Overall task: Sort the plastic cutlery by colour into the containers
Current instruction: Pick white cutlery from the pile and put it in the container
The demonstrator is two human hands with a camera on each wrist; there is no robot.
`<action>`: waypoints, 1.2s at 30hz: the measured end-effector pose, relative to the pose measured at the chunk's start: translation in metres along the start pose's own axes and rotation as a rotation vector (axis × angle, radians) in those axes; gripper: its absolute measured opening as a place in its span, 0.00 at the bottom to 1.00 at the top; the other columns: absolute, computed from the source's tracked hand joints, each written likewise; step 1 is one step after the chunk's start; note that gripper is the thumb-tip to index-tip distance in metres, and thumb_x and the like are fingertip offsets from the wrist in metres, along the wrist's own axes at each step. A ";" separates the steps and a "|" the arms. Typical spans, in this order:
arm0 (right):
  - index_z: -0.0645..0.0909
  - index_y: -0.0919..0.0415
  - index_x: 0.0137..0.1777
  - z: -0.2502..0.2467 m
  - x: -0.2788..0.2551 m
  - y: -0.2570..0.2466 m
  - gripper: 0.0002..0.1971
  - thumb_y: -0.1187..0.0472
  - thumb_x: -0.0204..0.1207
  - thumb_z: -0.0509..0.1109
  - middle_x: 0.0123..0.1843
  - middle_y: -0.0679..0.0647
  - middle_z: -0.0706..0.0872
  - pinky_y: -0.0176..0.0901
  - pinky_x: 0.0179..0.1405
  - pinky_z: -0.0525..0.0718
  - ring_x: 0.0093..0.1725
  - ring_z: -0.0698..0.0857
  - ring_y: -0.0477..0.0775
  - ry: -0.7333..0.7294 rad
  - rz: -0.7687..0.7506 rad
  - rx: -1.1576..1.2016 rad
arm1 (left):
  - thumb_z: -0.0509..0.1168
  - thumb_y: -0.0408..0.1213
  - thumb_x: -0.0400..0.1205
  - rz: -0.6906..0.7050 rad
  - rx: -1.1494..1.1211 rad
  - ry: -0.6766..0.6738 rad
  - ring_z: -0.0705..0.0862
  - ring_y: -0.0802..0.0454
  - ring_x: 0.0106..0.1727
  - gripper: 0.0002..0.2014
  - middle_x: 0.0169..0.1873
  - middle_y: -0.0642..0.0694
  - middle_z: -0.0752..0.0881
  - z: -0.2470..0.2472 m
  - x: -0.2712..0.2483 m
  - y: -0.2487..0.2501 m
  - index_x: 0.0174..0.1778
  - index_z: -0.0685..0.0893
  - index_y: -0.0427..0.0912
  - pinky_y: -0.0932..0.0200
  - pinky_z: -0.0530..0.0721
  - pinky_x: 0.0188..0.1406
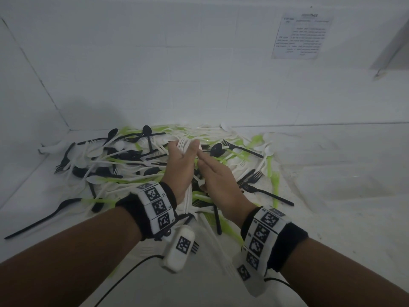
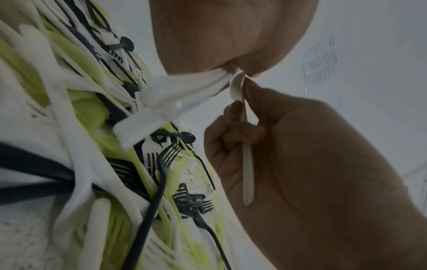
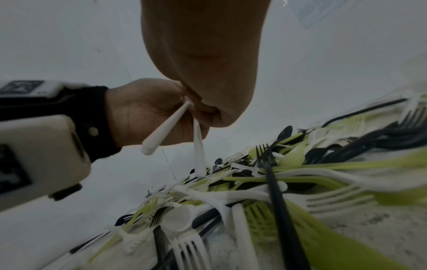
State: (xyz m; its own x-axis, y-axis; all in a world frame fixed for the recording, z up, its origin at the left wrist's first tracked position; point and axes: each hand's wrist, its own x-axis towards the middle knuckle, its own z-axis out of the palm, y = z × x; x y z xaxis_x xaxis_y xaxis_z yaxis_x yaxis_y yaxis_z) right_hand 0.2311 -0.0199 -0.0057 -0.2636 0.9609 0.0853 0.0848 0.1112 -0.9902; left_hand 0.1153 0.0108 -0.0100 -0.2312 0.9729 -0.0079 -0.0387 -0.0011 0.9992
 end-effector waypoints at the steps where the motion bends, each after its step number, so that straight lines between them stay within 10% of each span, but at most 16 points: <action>1: 0.87 0.39 0.64 0.004 0.000 -0.001 0.17 0.56 0.93 0.57 0.51 0.43 0.93 0.62 0.60 0.87 0.55 0.90 0.51 -0.009 -0.025 -0.027 | 0.68 0.66 0.79 -0.010 -0.016 0.003 0.81 0.48 0.72 0.40 0.72 0.38 0.78 0.000 0.000 0.000 0.80 0.64 0.47 0.44 0.81 0.73; 4: 0.88 0.58 0.61 0.009 0.002 0.004 0.16 0.55 0.90 0.58 0.49 0.75 0.85 0.72 0.54 0.84 0.53 0.81 0.76 -0.014 -0.115 -0.090 | 0.66 0.63 0.83 -0.044 -0.047 -0.004 0.81 0.47 0.71 0.38 0.73 0.38 0.76 0.001 -0.002 0.004 0.81 0.60 0.46 0.42 0.82 0.73; 8: 0.86 0.46 0.73 0.008 0.004 0.013 0.17 0.62 0.90 0.65 0.55 0.62 0.75 0.46 0.68 0.78 0.60 0.74 0.53 0.042 -0.107 -0.109 | 0.60 0.57 0.89 -0.095 -0.111 -0.032 0.79 0.46 0.73 0.30 0.71 0.40 0.76 0.000 -0.006 0.010 0.83 0.61 0.47 0.39 0.78 0.76; 18: 0.84 0.44 0.68 0.023 0.007 0.032 0.18 0.67 0.87 0.66 0.74 0.53 0.71 0.41 0.78 0.76 0.81 0.67 0.48 0.054 -0.217 -0.190 | 0.64 0.35 0.86 -0.141 -0.292 0.022 0.86 0.47 0.45 0.12 0.47 0.40 0.82 -0.003 -0.008 0.014 0.65 0.73 0.41 0.48 0.86 0.44; 23: 0.62 0.54 0.56 0.029 -0.006 0.027 0.19 0.49 0.84 0.72 0.56 0.57 0.75 0.47 0.49 0.85 0.49 0.81 0.47 0.150 -0.067 0.163 | 0.59 0.36 0.90 -0.121 -0.330 0.039 0.83 0.46 0.44 0.13 0.42 0.42 0.83 -0.011 -0.006 0.020 0.69 0.74 0.38 0.52 0.84 0.38; 28: 0.71 0.57 0.57 0.018 -0.014 0.010 0.17 0.42 0.90 0.60 0.44 0.55 0.82 0.55 0.52 0.85 0.44 0.81 0.53 -0.153 0.224 0.211 | 0.58 0.37 0.91 -0.060 -0.205 -0.030 0.87 0.43 0.56 0.09 0.51 0.40 0.87 -0.014 -0.010 0.029 0.65 0.76 0.40 0.46 0.87 0.56; 32: 0.76 0.57 0.53 -0.011 -0.007 0.001 0.11 0.51 0.92 0.61 0.40 0.50 0.78 0.38 0.43 0.78 0.38 0.76 0.46 -0.213 0.186 -0.019 | 0.61 0.37 0.90 0.075 0.067 -0.165 0.81 0.49 0.49 0.07 0.52 0.42 0.83 -0.028 -0.012 0.033 0.63 0.79 0.44 0.51 0.81 0.49; 36: 0.82 0.52 0.61 -0.060 -0.007 -0.007 0.09 0.50 0.87 0.68 0.49 0.47 0.84 0.45 0.44 0.77 0.44 0.81 0.48 -0.089 0.039 -0.655 | 0.69 0.39 0.86 0.341 0.472 -0.374 0.86 0.51 0.50 0.07 0.52 0.52 0.88 -0.049 -0.010 0.037 0.59 0.83 0.53 0.50 0.85 0.52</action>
State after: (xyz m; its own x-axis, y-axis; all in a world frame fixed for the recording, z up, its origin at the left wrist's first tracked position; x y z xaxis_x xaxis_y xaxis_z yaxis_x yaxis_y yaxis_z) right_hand 0.2898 -0.0122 0.0075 -0.3243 0.9458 0.0139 0.6554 0.2353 -0.7177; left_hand 0.0682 -0.0104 0.0253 0.1987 0.9507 0.2381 0.4237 -0.3024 0.8539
